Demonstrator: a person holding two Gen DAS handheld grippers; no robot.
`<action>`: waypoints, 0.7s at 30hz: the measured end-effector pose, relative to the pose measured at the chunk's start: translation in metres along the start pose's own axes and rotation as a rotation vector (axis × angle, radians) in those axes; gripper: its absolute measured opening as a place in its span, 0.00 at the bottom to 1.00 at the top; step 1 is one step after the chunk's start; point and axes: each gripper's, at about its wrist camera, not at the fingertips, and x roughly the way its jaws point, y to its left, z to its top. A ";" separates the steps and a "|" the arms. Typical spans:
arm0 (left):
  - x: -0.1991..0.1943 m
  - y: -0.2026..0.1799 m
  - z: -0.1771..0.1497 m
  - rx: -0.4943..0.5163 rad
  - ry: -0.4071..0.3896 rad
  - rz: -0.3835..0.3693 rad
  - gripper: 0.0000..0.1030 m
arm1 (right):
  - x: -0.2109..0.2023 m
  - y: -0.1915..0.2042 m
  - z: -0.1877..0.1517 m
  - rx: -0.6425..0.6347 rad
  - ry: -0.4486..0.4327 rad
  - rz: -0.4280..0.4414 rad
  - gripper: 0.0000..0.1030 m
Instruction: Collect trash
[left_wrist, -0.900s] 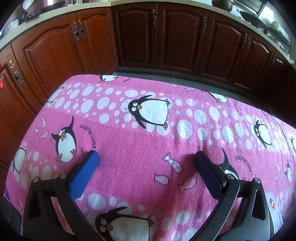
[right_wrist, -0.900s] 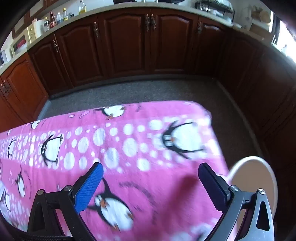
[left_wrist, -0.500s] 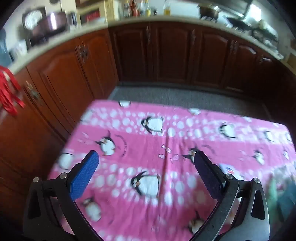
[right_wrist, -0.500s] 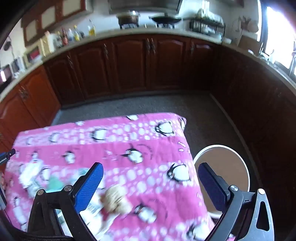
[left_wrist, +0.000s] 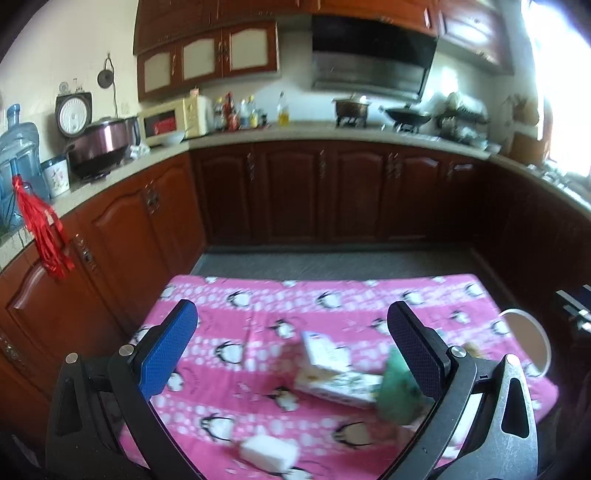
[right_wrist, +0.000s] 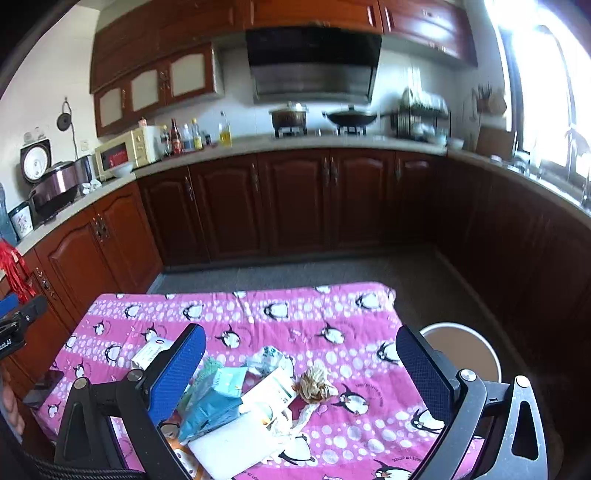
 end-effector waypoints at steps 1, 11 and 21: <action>-0.006 -0.005 -0.001 -0.002 -0.016 -0.005 0.99 | -0.004 0.003 0.001 0.004 -0.009 -0.002 0.99; -0.021 -0.030 -0.016 -0.061 -0.090 -0.018 0.99 | -0.036 0.008 -0.001 0.003 -0.140 -0.021 1.00; -0.014 -0.036 -0.022 -0.053 -0.093 -0.003 0.99 | -0.034 0.006 -0.004 -0.007 -0.138 -0.023 1.00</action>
